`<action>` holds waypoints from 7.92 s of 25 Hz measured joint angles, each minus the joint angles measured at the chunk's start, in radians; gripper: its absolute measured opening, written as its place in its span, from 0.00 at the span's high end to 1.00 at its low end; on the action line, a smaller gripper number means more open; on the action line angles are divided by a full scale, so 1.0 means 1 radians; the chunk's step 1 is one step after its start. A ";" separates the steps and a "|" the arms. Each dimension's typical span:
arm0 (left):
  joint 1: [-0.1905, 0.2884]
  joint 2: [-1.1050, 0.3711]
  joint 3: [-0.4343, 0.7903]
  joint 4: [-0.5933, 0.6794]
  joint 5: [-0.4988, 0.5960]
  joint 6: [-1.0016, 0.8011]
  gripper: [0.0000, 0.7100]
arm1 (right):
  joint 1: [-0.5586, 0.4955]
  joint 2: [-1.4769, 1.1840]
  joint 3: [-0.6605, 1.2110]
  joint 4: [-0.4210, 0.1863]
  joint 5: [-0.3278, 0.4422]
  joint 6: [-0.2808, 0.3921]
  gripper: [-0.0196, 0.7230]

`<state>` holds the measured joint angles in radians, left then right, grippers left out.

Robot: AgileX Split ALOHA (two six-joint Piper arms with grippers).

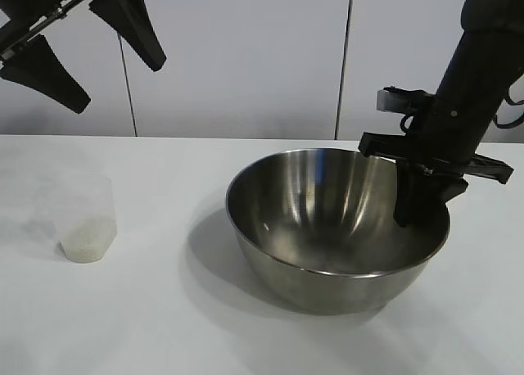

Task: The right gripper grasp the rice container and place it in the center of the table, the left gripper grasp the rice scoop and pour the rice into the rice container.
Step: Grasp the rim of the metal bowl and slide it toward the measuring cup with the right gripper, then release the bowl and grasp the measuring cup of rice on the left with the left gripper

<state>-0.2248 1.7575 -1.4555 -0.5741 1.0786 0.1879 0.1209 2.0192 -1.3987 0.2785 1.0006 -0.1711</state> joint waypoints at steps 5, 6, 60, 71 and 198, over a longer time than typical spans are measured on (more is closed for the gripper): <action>0.000 0.000 0.000 0.000 -0.019 0.000 0.03 | 0.004 -0.075 -0.117 0.016 0.129 -0.029 0.95; 0.000 0.000 0.000 0.000 -0.020 0.000 0.03 | 0.008 -0.083 -0.145 0.013 0.137 -0.032 0.95; 0.000 0.000 0.000 0.000 -0.039 0.001 0.03 | -0.213 -0.466 -0.450 -0.446 0.204 0.171 0.25; 0.000 0.000 0.000 0.000 -0.046 0.001 0.03 | -0.262 -1.243 -0.091 -0.386 0.151 0.116 0.25; 0.425 0.195 1.186 1.089 -2.218 0.025 0.16 | -0.163 -2.041 0.927 -0.263 0.083 0.141 0.25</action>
<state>0.2000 1.9524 -0.2694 0.5149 -1.1398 0.2130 -0.0420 -0.0222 -0.4713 0.0155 1.0840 -0.0305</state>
